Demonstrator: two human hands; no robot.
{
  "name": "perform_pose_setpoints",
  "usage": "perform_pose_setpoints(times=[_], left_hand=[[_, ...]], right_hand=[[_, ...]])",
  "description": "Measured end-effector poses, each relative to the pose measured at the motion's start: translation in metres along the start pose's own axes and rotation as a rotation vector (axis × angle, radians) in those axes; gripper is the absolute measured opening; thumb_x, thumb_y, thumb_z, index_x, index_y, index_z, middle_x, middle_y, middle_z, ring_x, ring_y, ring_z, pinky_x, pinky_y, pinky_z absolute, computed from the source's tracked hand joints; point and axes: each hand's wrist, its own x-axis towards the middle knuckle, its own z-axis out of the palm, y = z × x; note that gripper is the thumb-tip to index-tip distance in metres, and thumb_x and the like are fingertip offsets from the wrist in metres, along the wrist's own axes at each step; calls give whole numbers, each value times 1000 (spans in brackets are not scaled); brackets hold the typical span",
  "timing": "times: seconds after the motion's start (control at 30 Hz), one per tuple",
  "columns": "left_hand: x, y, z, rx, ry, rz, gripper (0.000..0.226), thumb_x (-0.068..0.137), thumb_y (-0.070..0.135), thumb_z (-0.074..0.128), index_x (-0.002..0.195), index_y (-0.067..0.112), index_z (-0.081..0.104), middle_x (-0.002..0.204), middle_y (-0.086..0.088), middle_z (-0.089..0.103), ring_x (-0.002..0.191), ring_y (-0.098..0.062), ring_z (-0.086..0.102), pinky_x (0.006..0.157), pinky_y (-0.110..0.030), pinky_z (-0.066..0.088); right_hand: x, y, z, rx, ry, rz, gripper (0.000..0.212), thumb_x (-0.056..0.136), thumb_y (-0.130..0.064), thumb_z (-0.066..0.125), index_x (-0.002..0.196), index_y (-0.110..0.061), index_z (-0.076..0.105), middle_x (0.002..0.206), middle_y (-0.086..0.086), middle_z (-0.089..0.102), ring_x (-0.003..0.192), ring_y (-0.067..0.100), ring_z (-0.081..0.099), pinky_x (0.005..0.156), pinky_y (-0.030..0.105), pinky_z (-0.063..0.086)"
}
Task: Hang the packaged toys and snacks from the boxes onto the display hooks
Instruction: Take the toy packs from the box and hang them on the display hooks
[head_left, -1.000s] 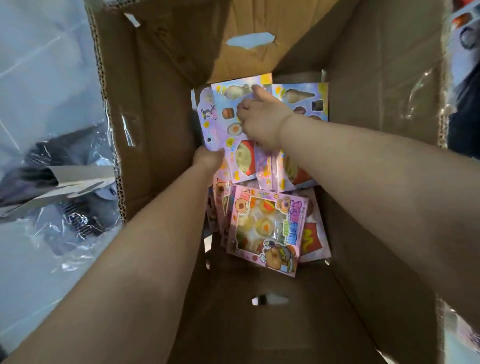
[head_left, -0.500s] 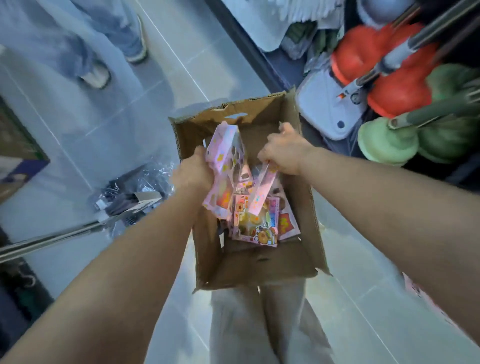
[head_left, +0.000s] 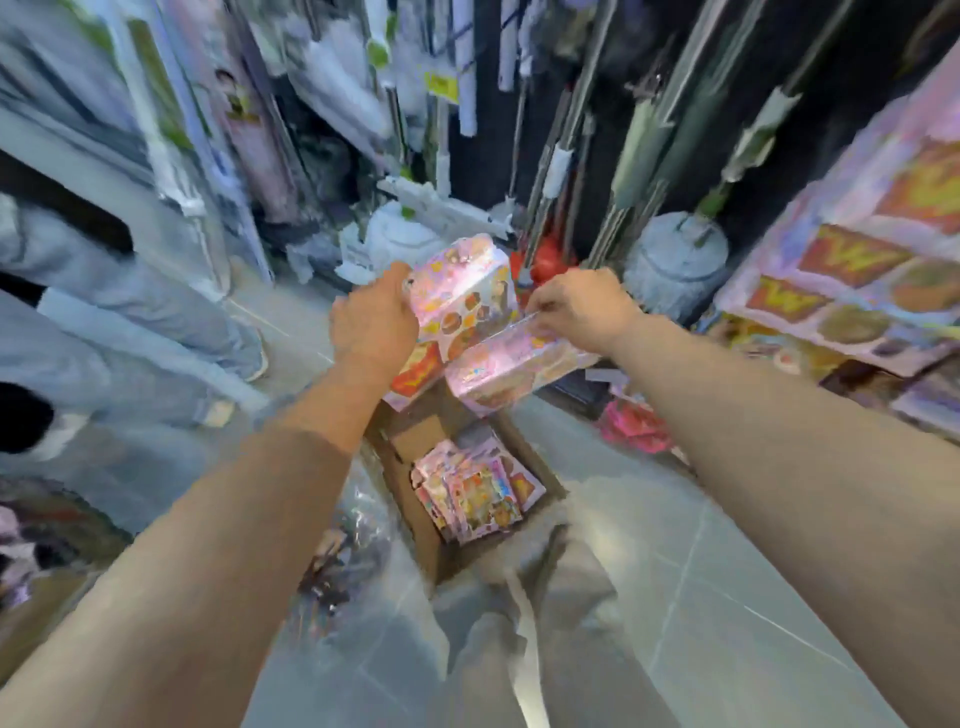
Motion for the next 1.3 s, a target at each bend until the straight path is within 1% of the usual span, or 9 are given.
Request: perform_pose_setpoints(times=[0.1, 0.2, 0.3, 0.4, 0.53, 0.7, 0.9, 1.07, 1.3], left_hand=[[-13, 59, -41, 24, 66, 235, 31, 92, 12, 41, 121, 14, 51, 101, -26, 64, 96, -43, 58, 81, -43, 41], [-28, 122, -67, 9, 123, 434, 26, 94, 15, 40, 117, 13, 52, 100, -24, 64, 95, -41, 58, 81, -43, 40], [-45, 186, -89, -6, 224, 646, 23, 95, 21, 41, 110, 12, 57, 95, -20, 67, 94, -39, 60, 80, -42, 40], [-62, 245, -105, -71, 293, 764, 21, 93, 26, 45, 99, 13, 61, 83, -15, 69, 85, -36, 63, 80, -39, 39], [-82, 313, -125, -161, 300, 811, 25, 95, 30, 47, 101, 12, 63, 84, -10, 70, 86, -33, 64, 87, -36, 36], [-93, 377, -152, -280, 336, 806, 44, 88, 41, 38, 108, 12, 64, 104, -11, 69, 100, -31, 62, 91, -37, 38], [-85, 420, -175, -329, 394, 717, 31, 94, 36, 48, 109, 16, 65, 110, -7, 68, 106, -30, 58, 93, -35, 36], [-55, 451, -200, -391, 381, 741, 26, 91, 31, 51, 101, 14, 68, 107, -6, 67, 104, -27, 58, 92, -37, 40], [-22, 482, -223, -437, 386, 749, 29, 91, 35, 55, 109, 18, 68, 112, -2, 69, 108, -24, 60, 98, -39, 43]], right_hand=[[-65, 11, -36, 222, 144, 147, 16, 85, -25, 64, 98, -18, 71, 102, 6, 70, 104, 27, 61, 93, 40, 45], [-130, 23, -75, 426, 307, 241, 21, 85, -15, 66, 102, -3, 71, 105, 16, 70, 101, 31, 62, 90, 42, 48], [-187, 41, -114, 431, 400, 270, 20, 87, -11, 64, 93, 7, 69, 95, 24, 68, 93, 36, 61, 84, 44, 49], [-235, 66, -150, 389, 433, 291, 17, 87, -15, 66, 86, 3, 68, 82, 15, 63, 79, 27, 55, 74, 36, 45], [-285, 100, -192, 387, 519, 295, 8, 81, -14, 72, 82, -9, 66, 84, 12, 64, 82, 28, 60, 79, 44, 49], [-318, 128, -234, 365, 620, 243, 21, 77, -12, 74, 68, -20, 56, 75, 7, 56, 75, 22, 54, 75, 45, 49], [-318, 134, -264, 288, 638, 184, 4, 81, -10, 70, 85, -9, 69, 79, 4, 60, 81, 17, 56, 89, 45, 47], [-308, 141, -290, 188, 678, 263, 11, 79, -13, 69, 88, -7, 72, 74, 1, 59, 78, 17, 55, 69, 30, 46], [-284, 149, -326, 149, 719, 323, 7, 79, -17, 67, 85, -16, 71, 67, -8, 54, 78, 19, 56, 71, 32, 48]])
